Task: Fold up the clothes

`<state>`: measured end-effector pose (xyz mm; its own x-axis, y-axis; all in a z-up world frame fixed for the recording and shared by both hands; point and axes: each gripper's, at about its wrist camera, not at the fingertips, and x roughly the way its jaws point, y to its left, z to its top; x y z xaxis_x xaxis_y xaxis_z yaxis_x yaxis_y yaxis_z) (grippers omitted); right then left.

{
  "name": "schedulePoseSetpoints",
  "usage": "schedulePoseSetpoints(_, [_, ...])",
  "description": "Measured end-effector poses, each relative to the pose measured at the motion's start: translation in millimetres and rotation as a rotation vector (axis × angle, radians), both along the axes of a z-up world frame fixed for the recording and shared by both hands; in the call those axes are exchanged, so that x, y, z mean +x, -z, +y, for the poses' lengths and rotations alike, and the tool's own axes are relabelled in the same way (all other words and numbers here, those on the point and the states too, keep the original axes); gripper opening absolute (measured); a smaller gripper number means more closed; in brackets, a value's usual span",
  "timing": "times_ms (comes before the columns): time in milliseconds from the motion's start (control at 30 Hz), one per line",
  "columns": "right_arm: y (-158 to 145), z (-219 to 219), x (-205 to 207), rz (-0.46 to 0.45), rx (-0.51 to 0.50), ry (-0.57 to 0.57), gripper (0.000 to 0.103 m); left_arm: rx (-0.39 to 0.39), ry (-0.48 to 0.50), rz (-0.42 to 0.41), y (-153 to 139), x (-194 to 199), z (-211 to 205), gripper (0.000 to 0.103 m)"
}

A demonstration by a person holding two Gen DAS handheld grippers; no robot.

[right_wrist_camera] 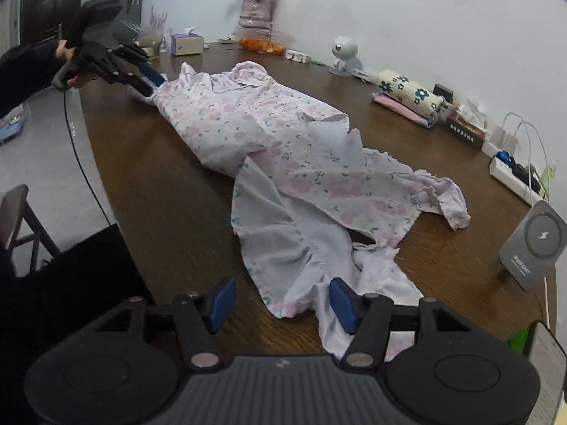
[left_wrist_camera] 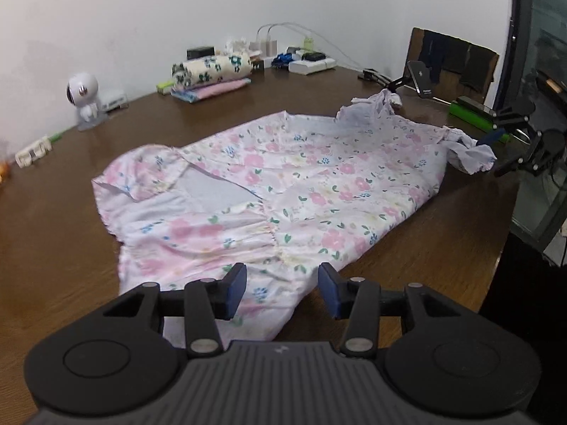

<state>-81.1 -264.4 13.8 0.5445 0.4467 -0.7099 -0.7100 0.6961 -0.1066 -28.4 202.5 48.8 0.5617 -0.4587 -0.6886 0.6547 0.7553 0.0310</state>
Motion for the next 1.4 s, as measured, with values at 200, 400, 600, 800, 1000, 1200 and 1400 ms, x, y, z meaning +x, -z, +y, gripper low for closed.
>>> schedulePoseSetpoints(200, [-16.2, -17.6, 40.8, 0.075, 0.041, 0.044, 0.002, 0.051, -0.039, 0.014, 12.4, 5.7, -5.2, 0.047])
schedulePoseSetpoints(400, [-36.8, -35.6, 93.5, 0.187, 0.083, 0.125, 0.01, 0.104, -0.05, 0.016, 16.7, 6.5, -9.7, 0.048])
schedulePoseSetpoints(600, [-30.5, -22.3, 134.6, 0.157, 0.019, 0.299, 0.042, 0.101, -0.087, 0.003, 19.2, -0.4, -11.2, 0.052])
schedulePoseSetpoints(800, [-57.5, -18.1, 82.0, -0.093, 0.125, 0.131, 0.044, 0.088, -0.108, -0.014, 20.3, -3.4, -12.5, 0.055])
schedulePoseSetpoints(1000, [-14.1, 37.0, 33.3, 0.054, 0.129, -0.316, 0.026, 0.075, -0.113, -0.009, 21.1, 1.4, -10.0, 0.059])
schedulePoseSetpoints(1200, [6.2, 16.9, 50.3, 0.007, 0.081, -0.112, 0.039, 0.079, -0.121, -0.017, 22.3, -1.2, -9.3, 0.062])
schedulePoseSetpoints(1400, [16.5, -3.3, 35.2, -0.013, 0.027, -0.098, 0.045, 0.062, -0.127, -0.013, 23.6, 0.3, -6.1, 0.065])
